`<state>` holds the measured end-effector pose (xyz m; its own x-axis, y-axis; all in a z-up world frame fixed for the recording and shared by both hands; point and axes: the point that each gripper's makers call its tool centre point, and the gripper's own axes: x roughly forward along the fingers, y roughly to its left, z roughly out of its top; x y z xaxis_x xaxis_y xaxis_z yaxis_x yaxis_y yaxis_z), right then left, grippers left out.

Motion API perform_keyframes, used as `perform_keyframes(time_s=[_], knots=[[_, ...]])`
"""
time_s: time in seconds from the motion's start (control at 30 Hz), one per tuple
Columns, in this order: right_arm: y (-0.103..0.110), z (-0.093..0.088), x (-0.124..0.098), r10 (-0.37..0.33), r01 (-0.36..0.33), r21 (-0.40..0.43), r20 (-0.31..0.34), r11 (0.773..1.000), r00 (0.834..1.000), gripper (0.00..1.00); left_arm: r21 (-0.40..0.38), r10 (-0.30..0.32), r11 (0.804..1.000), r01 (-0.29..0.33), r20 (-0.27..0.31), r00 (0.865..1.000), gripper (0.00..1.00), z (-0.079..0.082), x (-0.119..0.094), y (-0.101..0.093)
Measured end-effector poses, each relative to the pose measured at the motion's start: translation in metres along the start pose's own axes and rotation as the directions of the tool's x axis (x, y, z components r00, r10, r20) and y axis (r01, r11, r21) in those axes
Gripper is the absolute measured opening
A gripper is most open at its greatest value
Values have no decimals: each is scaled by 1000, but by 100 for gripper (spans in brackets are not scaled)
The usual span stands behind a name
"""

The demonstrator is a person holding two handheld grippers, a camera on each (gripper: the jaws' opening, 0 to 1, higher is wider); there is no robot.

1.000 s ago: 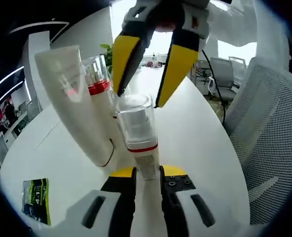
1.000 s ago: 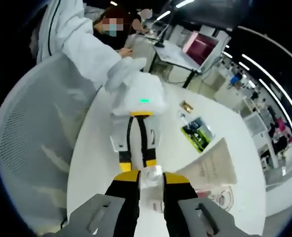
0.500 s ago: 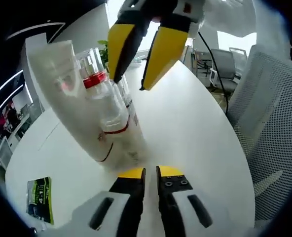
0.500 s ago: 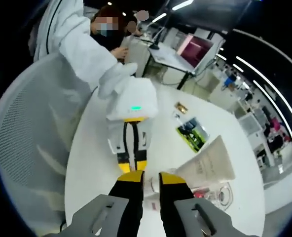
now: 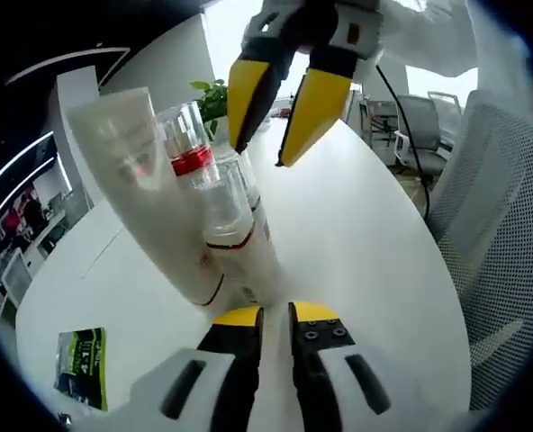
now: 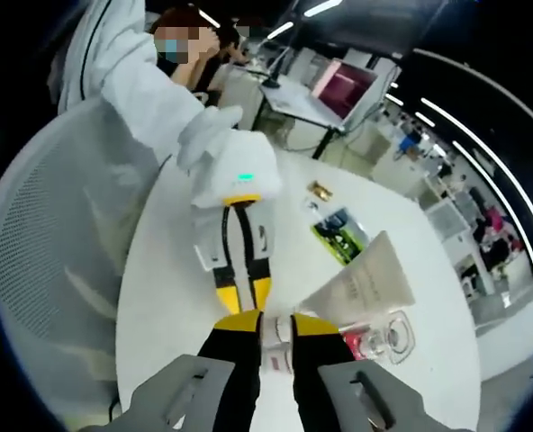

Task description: Arrange the skincare products in the storage area until every visible bottle or jar stands upright without overlapping.

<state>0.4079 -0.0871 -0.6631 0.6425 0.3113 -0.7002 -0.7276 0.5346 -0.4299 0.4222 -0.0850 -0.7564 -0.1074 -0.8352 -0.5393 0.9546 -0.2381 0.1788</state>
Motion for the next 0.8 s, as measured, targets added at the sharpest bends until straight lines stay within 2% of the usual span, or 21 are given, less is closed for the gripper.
perform_keyframes(time_s=[0.07,0.13,0.23,0.33,0.63,0.8], knots=[[-3,-5,2,-2,2,-22,-26,1000,1000,6,-6,4,1000,-4,7,1000,12,3,1,0],[-6,-9,5,8,-8,-8,-29,1000,1000,11,-14,11,1000,-11,4,1000,12,3,3,2],[-5,-10,7,38,-38,-8,-37,999,999,15,-30,-65,997,66,15,998,6,5,4,-15],[-8,-12,13,57,-57,-18,-49,998,997,18,-7,-60,998,60,8,998,8,6,7,-18],[-20,-11,19,70,-69,24,-50,997,996,13,-9,-56,998,56,27,998,11,13,12,-20],[-17,-10,18,82,-81,29,-46,996,996,15,-11,-67,998,67,51,996,10,21,15,-26]])
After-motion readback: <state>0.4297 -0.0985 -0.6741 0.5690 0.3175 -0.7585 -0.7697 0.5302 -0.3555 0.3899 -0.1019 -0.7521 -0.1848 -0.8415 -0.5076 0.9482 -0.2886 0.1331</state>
